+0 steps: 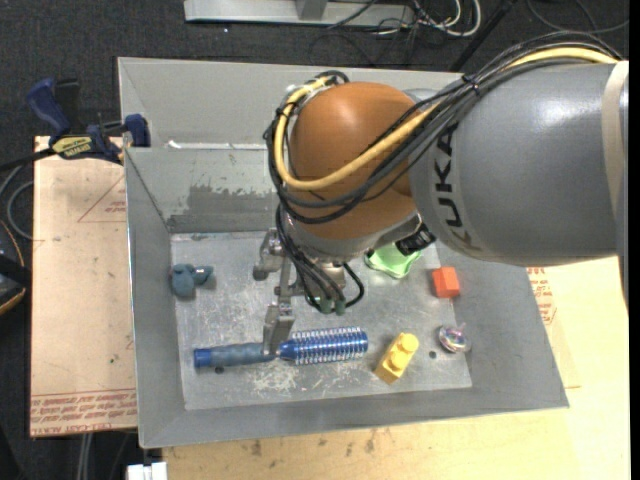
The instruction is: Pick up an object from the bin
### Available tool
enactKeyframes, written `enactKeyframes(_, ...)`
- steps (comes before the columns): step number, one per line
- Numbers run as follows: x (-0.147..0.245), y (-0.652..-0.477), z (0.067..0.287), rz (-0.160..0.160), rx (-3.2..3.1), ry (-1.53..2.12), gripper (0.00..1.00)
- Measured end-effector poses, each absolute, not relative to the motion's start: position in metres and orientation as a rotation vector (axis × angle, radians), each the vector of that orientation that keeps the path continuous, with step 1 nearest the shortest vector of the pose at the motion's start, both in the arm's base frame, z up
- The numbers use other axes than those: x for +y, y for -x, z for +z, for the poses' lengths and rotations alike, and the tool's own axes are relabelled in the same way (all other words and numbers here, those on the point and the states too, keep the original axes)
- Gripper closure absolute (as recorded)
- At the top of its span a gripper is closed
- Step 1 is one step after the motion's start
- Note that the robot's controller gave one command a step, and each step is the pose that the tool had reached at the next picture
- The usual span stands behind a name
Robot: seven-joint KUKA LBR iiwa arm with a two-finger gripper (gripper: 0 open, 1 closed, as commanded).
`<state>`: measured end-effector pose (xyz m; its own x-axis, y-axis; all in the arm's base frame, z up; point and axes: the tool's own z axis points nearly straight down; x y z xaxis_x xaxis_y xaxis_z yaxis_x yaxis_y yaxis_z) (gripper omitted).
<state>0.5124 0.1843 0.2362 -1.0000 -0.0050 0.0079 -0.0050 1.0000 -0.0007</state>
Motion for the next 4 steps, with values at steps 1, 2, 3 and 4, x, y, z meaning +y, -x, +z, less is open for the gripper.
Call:
enactKeyframes(1, 0.109, -0.493, 0.083, -0.005, -3.136, -0.291, 0.0)
enactKeyframes(2, 0.094, -0.504, 0.101, -0.002, -3.133, -0.277, 0.0)
enactKeyframes(3, 0.082, -0.495, 0.112, -0.001, -3.135, -0.201, 0.0)
enactKeyframes(4, 0.083, -0.493, 0.074, -0.006, -3.152, -0.064, 0.0)
